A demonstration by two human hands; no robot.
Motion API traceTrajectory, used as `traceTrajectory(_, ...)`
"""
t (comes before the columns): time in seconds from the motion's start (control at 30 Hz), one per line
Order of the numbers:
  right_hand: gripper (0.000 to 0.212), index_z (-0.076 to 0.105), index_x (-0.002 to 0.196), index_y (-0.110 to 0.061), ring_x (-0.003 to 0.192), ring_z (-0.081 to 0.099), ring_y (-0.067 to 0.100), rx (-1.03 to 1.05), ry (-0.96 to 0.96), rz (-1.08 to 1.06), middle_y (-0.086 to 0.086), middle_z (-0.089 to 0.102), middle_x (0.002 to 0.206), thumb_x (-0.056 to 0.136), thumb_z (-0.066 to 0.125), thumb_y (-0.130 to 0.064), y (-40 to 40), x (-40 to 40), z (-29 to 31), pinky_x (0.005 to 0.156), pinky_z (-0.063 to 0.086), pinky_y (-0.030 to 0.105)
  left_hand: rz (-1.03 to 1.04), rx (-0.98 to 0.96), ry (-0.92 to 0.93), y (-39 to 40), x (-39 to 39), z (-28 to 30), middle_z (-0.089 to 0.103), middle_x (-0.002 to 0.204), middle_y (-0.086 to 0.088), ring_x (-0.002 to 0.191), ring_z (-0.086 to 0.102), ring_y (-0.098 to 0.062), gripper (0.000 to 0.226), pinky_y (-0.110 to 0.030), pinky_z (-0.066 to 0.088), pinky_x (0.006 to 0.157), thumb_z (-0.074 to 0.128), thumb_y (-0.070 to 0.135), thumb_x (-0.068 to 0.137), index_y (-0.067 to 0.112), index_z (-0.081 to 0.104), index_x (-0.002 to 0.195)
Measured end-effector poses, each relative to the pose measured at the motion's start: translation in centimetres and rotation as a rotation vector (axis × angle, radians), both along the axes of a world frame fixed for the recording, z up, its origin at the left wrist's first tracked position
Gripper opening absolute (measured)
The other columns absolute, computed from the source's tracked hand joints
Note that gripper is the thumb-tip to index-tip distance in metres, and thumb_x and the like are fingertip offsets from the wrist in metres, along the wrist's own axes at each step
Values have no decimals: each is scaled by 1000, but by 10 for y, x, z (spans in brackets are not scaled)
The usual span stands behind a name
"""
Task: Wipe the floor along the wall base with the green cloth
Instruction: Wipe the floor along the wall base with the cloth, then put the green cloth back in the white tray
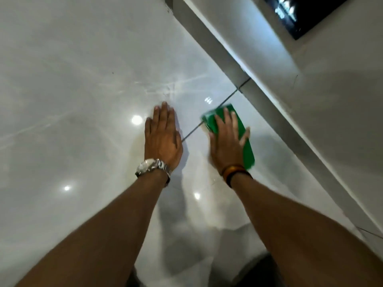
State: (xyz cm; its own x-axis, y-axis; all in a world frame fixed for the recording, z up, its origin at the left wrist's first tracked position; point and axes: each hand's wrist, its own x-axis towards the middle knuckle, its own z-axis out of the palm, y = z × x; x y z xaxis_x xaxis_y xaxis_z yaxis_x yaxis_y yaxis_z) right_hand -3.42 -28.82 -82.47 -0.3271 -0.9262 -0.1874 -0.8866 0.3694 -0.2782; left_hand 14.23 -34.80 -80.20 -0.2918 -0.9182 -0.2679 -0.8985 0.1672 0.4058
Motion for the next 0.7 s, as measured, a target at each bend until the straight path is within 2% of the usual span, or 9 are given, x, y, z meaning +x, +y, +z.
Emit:
traceTrajectory(0.07, 63, 33, 155, -23, 158, 19, 30, 80, 10, -36, 7, 23, 169, 97, 56, -14, 31, -3, 6, 118, 21, 74, -16, 28, 17, 15, 12, 15, 17, 180, -12, 167, 15, -32, 74, -51, 13, 135, 18, 33, 100, 8, 28, 169)
traceTrajectory(0.17, 67, 42, 150, -14, 150, 32, 38, 163, 37, 17, 15, 29, 166, 88, 59, 4, 30, -7, 24, 111, 39, 67, -50, 40, -3, 29, 26, 30, 20, 179, -12, 167, 16, -33, 67, -52, 14, 135, 29, 27, 104, 9, 29, 169)
traceTrajectory(0.3, 77, 41, 152, -11, 147, 34, 37, 197, -21, 57, 17, 29, 164, 82, 58, 16, 22, 3, 73, 111, 40, 53, -28, 53, -13, 48, 28, 73, 26, 177, -15, 165, 21, -36, 64, -52, 17, 134, 34, 22, 104, 6, 36, 166)
traceTrajectory(0.43, 77, 48, 147, -7, 141, 45, 42, 111, 5, 76, 22, 42, 157, 76, 59, 22, 23, 30, 137, 106, 49, 58, -43, 26, 12, 56, 27, 143, 15, 179, -14, 167, 11, -35, 63, -50, 10, 137, 44, 15, 109, 8, 27, 169)
traceTrajectory(0.5, 77, 52, 145, -6, 137, 51, 43, 56, -17, 64, 24, 48, 153, 74, 64, 22, 20, 43, 194, 102, 53, 59, -52, -55, 15, 48, 33, 199, 15, 179, -15, 167, 11, -35, 65, -49, 8, 136, 48, 13, 108, 6, 27, 169)
traceTrajectory(0.57, 81, 52, 146, -9, 136, 53, 41, 23, -17, 36, 21, 48, 153, 73, 67, 23, 25, 54, 221, 105, 53, 56, -41, -122, 3, 47, 37, 222, 21, 178, -18, 165, 18, -38, 67, -51, 12, 133, 46, 12, 104, 4, 30, 168)
traceTrajectory(0.7, 87, 38, 155, -19, 147, 40, 32, -10, -56, 16, 11, 33, 165, 80, 61, 20, 9, 77, 381, 117, 43, 48, -55, -198, 40, 25, 51, 374, 24, 176, -19, 164, 22, -39, 68, -52, 19, 132, 42, 16, 102, 2, 30, 167)
